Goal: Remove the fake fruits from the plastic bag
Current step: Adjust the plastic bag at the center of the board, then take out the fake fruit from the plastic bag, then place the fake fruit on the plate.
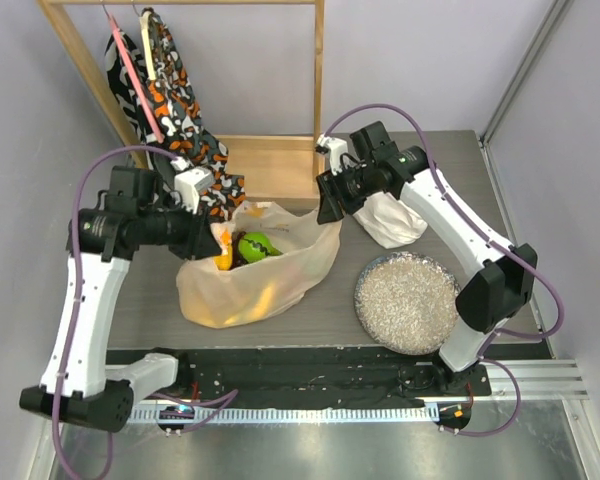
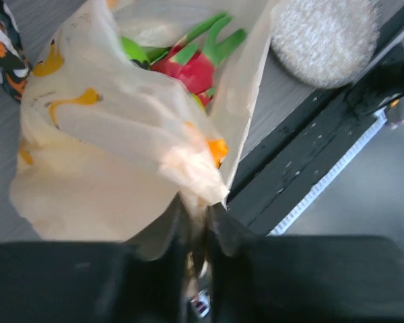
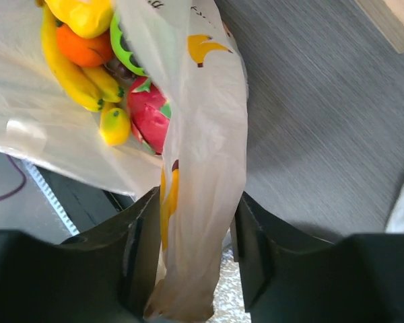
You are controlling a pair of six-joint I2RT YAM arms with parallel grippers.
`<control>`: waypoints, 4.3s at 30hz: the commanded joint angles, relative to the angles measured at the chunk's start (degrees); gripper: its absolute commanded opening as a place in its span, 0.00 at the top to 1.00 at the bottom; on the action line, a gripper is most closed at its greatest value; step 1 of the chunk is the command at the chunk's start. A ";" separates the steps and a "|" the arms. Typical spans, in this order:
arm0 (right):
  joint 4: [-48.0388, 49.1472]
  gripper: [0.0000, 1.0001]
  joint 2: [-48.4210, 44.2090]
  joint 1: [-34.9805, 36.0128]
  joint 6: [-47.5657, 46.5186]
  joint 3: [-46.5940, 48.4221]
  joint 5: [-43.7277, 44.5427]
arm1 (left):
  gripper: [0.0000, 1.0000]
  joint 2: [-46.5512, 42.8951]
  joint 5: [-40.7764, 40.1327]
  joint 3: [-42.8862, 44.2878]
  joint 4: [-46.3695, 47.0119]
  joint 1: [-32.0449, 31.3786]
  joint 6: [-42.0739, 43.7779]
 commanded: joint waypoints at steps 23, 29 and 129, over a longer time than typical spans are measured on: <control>3.40 0.62 -8.37 -10.49 -2.33 -1.72 2.37 | 1.00 6.23 2.39 4.96 16.79 -3.33 -4.03; 2.95 0.30 -14.02 -9.97 -6.30 5.92 -4.65 | 1.00 -3.12 -2.79 -13.96 23.20 -3.68 -11.74; 0.58 0.61 -25.55 -24.55 -24.31 -36.48 13.70 | 0.41 -0.05 -7.37 -22.32 42.46 4.05 -28.12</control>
